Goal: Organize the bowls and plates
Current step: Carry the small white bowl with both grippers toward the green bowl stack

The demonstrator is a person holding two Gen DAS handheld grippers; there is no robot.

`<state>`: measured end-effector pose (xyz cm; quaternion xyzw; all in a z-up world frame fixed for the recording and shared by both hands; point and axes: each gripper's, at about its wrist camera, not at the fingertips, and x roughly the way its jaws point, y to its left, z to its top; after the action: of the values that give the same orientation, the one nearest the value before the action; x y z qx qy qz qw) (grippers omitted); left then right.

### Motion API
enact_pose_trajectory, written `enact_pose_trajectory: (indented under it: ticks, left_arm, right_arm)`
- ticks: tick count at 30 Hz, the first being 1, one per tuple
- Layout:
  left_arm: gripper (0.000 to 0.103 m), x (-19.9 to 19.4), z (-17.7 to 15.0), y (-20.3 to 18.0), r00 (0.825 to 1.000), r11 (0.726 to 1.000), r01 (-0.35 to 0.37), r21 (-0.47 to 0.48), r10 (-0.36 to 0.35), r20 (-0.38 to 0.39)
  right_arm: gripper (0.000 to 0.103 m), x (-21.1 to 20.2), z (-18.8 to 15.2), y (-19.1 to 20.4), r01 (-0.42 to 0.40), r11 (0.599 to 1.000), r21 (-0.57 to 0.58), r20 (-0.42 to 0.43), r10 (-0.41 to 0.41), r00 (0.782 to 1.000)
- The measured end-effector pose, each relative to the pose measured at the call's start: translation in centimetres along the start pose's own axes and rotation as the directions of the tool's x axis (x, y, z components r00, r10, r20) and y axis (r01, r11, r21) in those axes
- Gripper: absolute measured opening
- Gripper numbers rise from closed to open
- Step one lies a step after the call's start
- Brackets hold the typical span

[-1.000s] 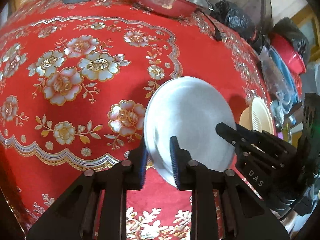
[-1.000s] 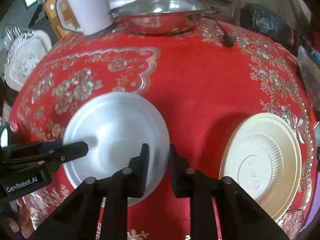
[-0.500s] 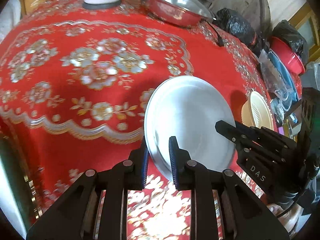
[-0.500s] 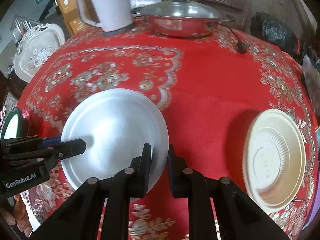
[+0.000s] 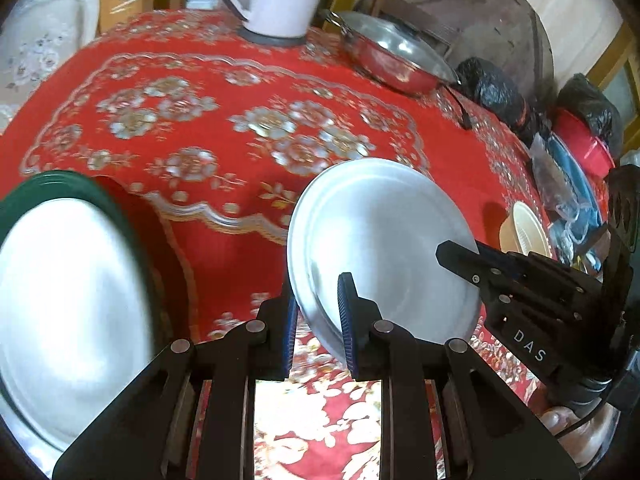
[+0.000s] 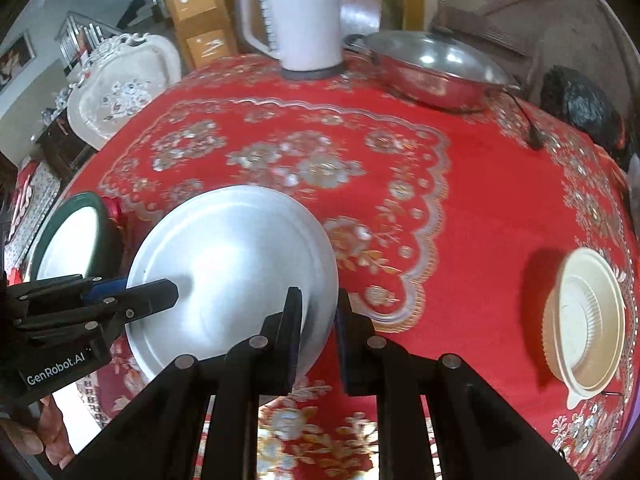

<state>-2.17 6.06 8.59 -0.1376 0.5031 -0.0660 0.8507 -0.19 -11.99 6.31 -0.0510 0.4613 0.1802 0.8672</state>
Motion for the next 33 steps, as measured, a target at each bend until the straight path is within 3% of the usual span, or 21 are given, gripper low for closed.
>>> enact_pose_trajectory:
  ticks: [20,33]
  left_arm:
    - [0.019,-7.6,-1.9,8.5,0.984,0.991,-0.077,-0.108,0.093,0.154]
    - [0.019,-8.9,-4.0,13.0,0.974,0.974,-0.127,-0.188,0.158,0.163]
  right_arm:
    - [0.017,-1.2,2.7,10.6,-0.071,0.985,-0.157,0.050,0.080,0.996]
    - [0.018,0.2,3.1,16.0,-0.123,0.962,-0.243,0.019,0.131,0.991]
